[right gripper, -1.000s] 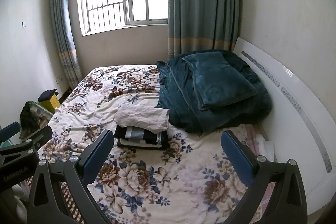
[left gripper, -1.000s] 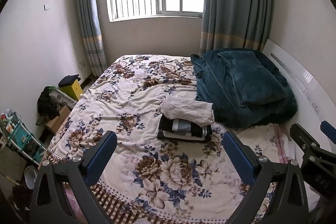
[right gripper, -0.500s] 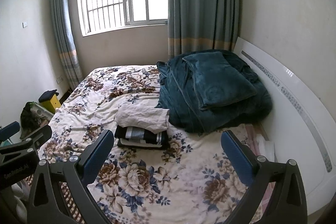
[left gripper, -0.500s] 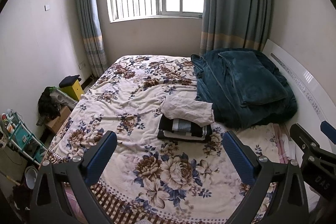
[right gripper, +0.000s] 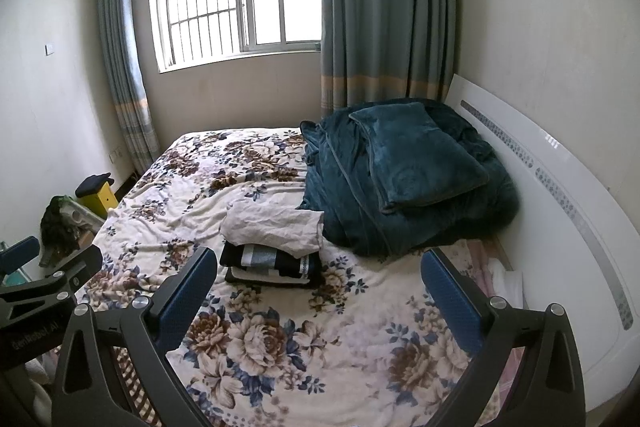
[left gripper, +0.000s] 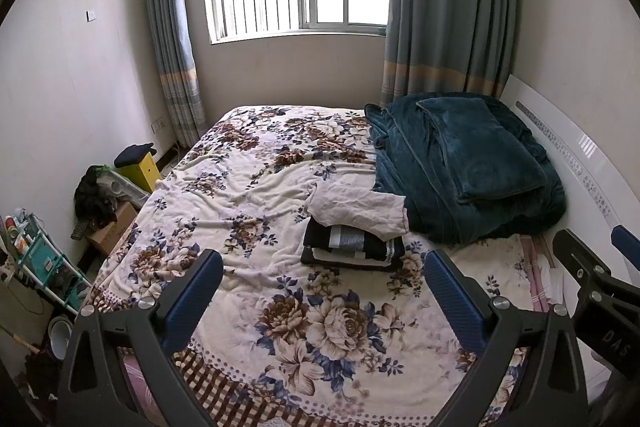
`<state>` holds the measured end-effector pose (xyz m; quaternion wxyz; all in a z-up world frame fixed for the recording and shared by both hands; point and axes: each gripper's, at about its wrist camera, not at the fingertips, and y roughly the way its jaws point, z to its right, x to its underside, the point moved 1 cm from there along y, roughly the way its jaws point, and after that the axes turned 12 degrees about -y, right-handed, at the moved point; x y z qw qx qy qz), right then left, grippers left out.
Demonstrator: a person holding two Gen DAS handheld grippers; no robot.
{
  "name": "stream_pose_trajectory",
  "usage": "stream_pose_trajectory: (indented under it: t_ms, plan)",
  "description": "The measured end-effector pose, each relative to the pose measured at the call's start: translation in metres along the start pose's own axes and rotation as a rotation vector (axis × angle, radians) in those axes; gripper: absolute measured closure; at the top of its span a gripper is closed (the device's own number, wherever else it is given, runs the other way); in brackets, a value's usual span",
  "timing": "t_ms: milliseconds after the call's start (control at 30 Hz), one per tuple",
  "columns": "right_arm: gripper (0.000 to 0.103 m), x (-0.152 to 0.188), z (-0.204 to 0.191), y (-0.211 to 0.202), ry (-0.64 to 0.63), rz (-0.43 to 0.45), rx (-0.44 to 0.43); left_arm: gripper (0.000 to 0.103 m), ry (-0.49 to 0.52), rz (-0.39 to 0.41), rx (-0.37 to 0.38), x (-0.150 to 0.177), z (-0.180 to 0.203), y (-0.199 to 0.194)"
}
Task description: Fold small clothes
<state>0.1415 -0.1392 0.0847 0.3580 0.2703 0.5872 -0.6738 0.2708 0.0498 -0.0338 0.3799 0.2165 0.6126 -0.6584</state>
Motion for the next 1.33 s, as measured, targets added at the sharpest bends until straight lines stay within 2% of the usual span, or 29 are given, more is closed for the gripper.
stream_pose_trajectory:
  t_ms: [1333]
  plan:
    - [0.0, 0.004, -0.002, -0.002, 0.005, 0.002, 0.005, 0.0, -0.012, 0.018, 0.001, -0.001, -0.01, -0.013]
